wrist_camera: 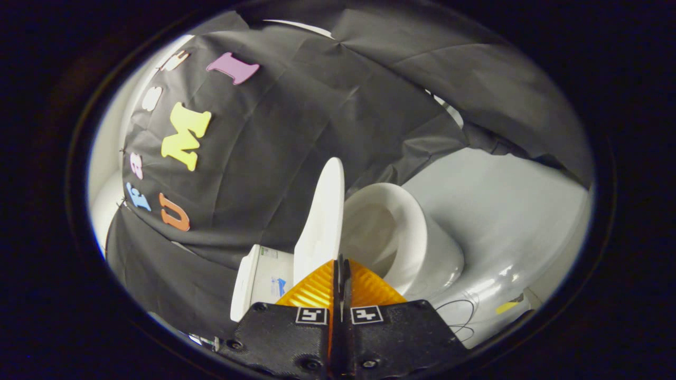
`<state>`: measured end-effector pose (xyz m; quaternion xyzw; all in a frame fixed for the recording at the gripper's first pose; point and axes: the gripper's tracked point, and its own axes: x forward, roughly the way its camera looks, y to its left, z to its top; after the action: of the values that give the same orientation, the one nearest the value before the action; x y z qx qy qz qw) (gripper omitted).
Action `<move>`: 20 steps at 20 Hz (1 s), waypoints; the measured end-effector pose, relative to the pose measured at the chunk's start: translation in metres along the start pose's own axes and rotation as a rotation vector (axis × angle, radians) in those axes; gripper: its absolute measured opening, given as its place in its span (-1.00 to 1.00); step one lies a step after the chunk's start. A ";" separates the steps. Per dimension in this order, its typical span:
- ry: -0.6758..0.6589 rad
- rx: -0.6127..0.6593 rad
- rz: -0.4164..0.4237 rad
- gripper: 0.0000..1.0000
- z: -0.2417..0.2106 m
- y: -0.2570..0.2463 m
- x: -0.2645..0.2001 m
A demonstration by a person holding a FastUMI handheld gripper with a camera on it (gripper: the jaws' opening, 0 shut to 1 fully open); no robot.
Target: Open the toilet lid.
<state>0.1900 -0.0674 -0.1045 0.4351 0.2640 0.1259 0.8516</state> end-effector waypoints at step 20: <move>-0.082 -0.313 -0.036 -0.93 -0.004 0.131 -0.025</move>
<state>0.1687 0.0015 0.0081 0.2973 0.2140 0.1324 0.9210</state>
